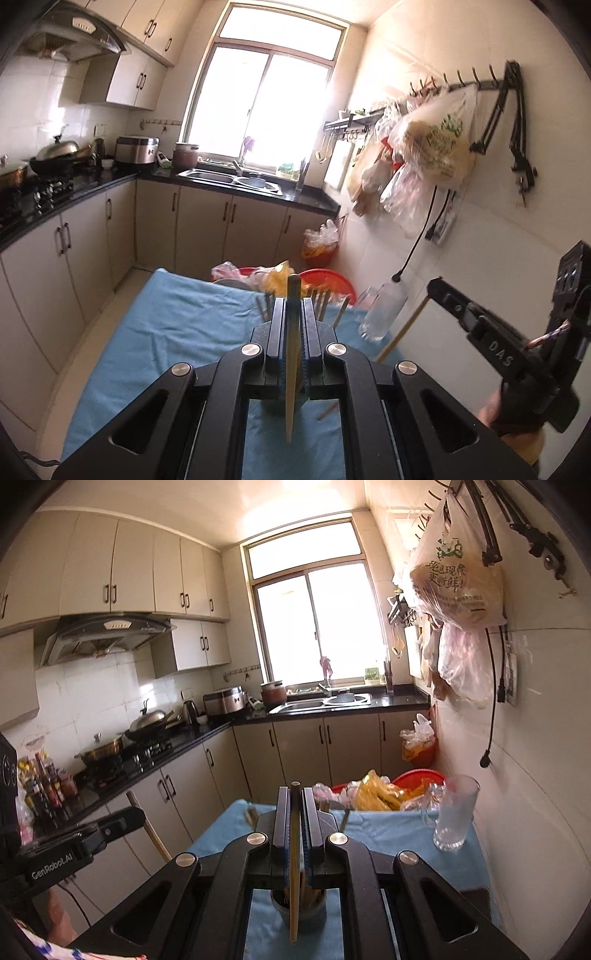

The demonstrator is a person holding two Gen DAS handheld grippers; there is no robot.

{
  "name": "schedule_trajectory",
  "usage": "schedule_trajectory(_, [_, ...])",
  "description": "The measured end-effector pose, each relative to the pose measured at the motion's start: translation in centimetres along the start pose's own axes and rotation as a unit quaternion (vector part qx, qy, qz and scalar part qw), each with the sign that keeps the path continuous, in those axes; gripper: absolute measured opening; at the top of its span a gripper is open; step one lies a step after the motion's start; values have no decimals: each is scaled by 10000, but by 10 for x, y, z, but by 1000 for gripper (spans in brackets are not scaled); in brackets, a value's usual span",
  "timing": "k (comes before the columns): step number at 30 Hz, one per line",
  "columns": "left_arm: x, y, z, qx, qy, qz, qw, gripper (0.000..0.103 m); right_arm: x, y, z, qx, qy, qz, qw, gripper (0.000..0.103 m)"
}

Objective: Organize utensils
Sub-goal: 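Carry the chopstick with the right gripper over the cup and release it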

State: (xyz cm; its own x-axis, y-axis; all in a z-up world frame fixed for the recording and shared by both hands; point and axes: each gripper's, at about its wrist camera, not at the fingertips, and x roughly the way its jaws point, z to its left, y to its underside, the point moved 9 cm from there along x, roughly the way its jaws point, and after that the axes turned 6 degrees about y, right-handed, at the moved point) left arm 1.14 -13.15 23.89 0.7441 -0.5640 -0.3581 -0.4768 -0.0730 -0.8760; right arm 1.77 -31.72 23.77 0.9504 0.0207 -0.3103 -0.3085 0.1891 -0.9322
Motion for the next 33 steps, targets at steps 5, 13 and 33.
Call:
schedule_trajectory(5, [24,-26,1,-13,63,-86,9999,6,28,-15,-1,-65,148,-88,9998,5])
schedule_trajectory(13, [86,-22,8,-112,9,300,9995,6,80,11,-14,-87,327,333,9989,5])
schedule_trajectory(33, [97,29,38,-118,-457,559,9973,10,119,78,-38,143,400,1093,9931,9])
